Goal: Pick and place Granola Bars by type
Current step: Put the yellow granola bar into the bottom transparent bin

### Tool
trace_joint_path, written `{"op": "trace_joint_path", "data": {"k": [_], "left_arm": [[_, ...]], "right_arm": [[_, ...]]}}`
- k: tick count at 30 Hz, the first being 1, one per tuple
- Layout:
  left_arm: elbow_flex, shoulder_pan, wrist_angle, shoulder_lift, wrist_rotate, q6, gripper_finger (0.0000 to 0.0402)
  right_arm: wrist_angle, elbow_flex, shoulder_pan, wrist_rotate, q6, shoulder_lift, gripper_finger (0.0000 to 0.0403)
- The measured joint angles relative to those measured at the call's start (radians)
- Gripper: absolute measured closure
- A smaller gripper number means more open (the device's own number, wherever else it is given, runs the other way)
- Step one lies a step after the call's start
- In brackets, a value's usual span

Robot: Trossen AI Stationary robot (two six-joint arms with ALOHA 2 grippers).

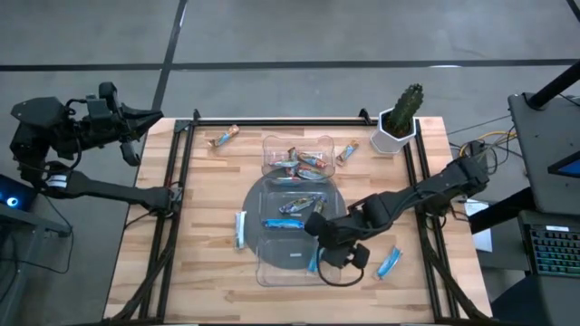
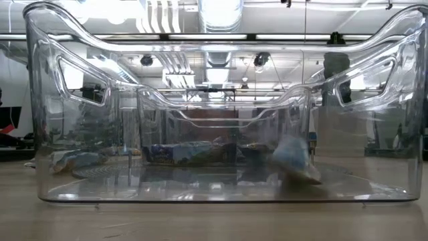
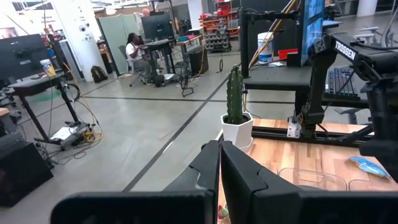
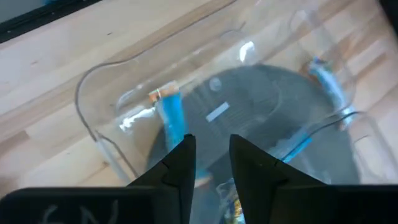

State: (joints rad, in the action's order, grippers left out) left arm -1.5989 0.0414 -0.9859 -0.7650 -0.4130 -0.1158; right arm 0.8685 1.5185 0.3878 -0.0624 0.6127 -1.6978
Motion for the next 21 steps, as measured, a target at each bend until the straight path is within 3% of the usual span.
{"op": "trace_joint_path", "data": {"k": [10,21], "left_arm": [[0.000,0.000,-0.003,0.006,0.000,0.000,0.0402],[0.000,0.000,-0.003,0.007,0.000,-0.006,0.0402]], "right_arm": [[0.033,0.000,0.000,0.001,-0.148,0.061,0.0305],[0.154,-0.003,0.020,0.004,-0.454,0.180,0.0278]]}}
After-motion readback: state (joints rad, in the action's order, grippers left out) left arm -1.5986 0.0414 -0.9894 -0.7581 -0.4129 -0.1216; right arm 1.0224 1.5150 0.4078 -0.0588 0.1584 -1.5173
